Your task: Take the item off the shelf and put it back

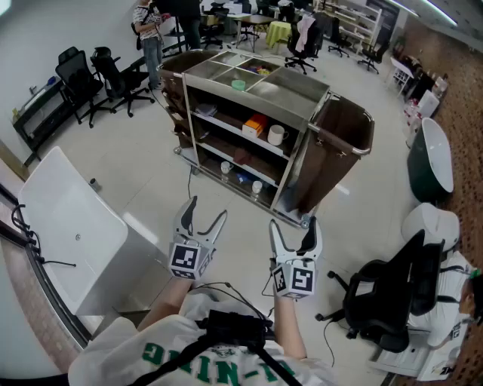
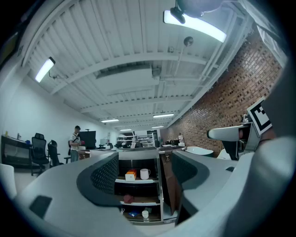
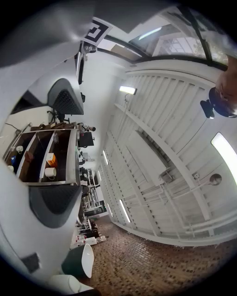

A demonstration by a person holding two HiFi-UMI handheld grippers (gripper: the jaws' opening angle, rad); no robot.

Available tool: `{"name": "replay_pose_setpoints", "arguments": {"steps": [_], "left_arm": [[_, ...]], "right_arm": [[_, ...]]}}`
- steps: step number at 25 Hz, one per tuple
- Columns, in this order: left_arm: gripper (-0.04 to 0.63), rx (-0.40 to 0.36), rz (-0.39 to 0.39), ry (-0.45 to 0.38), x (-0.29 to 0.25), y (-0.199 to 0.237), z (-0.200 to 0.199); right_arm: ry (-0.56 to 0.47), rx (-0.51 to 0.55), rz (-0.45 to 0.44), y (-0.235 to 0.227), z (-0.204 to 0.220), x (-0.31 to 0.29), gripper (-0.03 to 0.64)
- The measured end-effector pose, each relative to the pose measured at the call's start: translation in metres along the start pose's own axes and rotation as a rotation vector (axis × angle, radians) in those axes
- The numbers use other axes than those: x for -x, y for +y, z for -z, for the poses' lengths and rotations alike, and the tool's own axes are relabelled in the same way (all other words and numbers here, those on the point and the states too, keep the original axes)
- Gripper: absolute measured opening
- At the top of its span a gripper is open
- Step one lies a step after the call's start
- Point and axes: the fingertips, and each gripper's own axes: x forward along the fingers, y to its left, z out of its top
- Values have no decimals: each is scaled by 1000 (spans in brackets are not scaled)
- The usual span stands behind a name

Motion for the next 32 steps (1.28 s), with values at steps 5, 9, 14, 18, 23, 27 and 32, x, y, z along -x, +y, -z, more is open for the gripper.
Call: {"name": "replay_pose_setpoints", "arguments": {"steps": [5,9,14,18,23,27,32], "left_arm": [[334,17,-26,12,-4,0,5],[334,4,-19,1,-21,12,10],[334,6,17,-3,-64,48,24],[334,20,66,-6,-117,99,39],[335,23,102,-36,-182,185,40],[334,39,189,-29,-224,227,44],[334,72,260,-5,-254,255,50]], "right_arm": [[2,6,-35,-3,0,-7,485],[-6,16,-34,-1,3,-24,486],[12,33,3,0,28,-66,485],[24,43,74,3,46,-130,485],[37,53,136,27,61,-215,485],[48,76,184,44,71,-269,485],[69,110,246,48,77,-307,485]]}}
